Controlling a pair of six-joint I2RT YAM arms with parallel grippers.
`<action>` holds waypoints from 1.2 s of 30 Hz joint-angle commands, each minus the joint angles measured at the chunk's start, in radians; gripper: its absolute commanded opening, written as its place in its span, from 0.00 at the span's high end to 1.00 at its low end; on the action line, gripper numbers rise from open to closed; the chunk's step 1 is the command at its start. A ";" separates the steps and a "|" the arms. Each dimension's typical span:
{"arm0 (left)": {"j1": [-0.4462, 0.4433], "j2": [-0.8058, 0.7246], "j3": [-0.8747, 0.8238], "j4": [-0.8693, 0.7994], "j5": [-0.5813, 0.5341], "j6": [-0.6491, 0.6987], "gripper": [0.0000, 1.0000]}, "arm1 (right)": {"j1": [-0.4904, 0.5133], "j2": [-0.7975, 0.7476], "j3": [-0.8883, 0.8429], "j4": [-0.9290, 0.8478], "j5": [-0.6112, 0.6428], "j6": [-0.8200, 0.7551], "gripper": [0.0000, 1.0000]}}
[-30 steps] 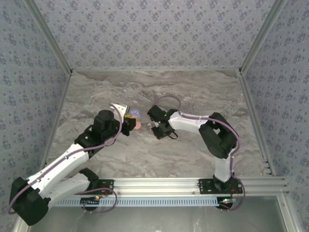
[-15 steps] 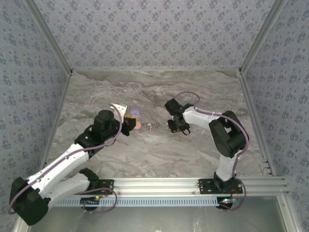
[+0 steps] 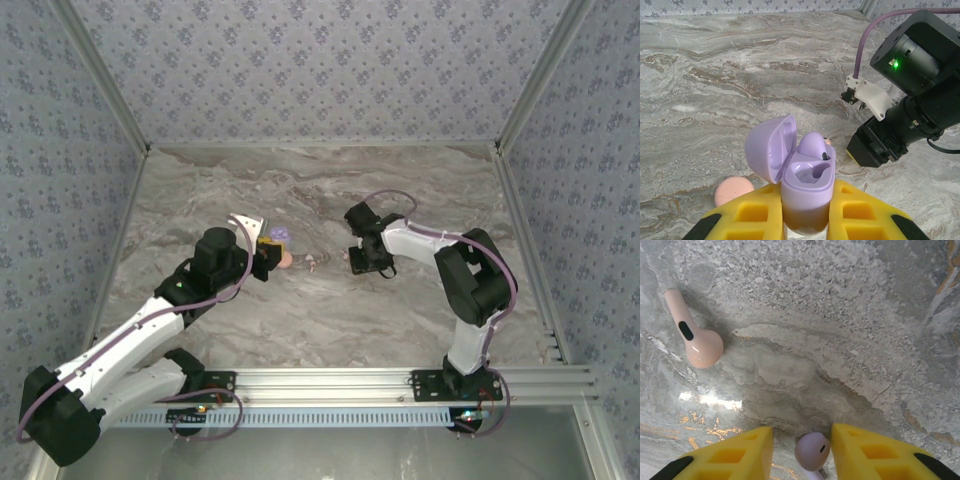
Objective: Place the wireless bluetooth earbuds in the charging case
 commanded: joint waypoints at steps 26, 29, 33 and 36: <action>0.002 0.011 0.015 0.018 0.010 0.010 0.87 | -0.019 0.057 0.095 -0.164 -0.013 -0.066 0.65; 0.003 0.011 0.013 0.018 0.011 0.012 0.87 | -0.018 0.060 0.100 -0.166 -0.011 -0.067 0.66; 0.003 0.009 0.015 0.019 0.011 0.012 0.87 | -0.014 0.063 0.112 -0.173 -0.007 -0.070 0.66; 0.002 0.009 0.014 0.018 0.011 0.012 0.87 | -0.013 0.066 0.119 -0.178 -0.001 -0.073 0.66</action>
